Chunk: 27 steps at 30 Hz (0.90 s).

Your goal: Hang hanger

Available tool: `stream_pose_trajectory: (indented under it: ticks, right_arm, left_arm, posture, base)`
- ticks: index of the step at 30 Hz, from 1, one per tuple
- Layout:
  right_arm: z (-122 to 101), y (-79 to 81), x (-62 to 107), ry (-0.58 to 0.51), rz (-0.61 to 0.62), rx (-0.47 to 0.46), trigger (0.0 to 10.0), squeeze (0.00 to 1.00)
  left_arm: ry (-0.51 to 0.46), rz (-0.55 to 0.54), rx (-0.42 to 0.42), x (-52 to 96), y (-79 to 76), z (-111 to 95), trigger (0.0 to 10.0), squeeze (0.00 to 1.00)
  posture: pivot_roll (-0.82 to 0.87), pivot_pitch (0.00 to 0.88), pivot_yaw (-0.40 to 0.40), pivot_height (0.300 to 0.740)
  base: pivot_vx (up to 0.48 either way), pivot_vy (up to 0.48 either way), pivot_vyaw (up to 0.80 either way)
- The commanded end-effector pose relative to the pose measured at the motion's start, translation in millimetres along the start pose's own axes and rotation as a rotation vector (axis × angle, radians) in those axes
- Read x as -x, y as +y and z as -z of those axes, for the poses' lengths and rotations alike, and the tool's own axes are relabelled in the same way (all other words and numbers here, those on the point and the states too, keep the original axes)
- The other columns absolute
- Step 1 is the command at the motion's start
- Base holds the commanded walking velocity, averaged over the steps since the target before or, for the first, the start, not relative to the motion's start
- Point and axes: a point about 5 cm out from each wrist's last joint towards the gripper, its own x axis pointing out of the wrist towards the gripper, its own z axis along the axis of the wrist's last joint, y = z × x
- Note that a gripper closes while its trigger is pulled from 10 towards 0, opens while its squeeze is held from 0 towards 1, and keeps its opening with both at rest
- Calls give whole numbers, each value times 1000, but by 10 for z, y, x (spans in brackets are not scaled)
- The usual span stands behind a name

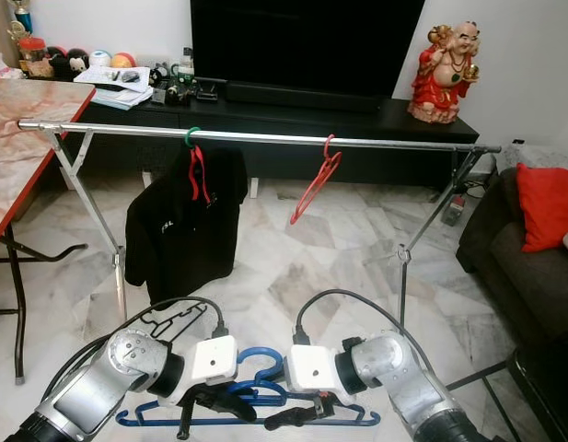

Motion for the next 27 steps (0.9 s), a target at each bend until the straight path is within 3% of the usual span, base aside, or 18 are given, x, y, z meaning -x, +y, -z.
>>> stream_pose_trajectory:
  ticks: [1,2,4,27]
  right_arm:
    - [-12,-26,6,3,-7,8,10000,0]
    - [-16,-15,-4,-3,-19,6,7490,0]
    - [-19,-5,-13,-11,-28,-1,0,0]
    - [50,31,-131,28,-32,-3,0,0]
  left_arm:
    - [-37,21,-49,-12,-2,-158,10000,0]
    - [-37,22,-49,-14,-4,-161,10000,0]
    - [-34,23,-50,-16,-8,-162,10000,0]
    - [-78,-4,-72,-16,40,-289,10000,0]
  posture:
    - [125,0,-159,740]
    - [124,0,-159,740]
    - [124,0,-157,740]
    - [129,0,-143,740]
  base:
    - [0,0,0]
    - [0,0,0]
    - [0,0,0]
    - [0,0,0]
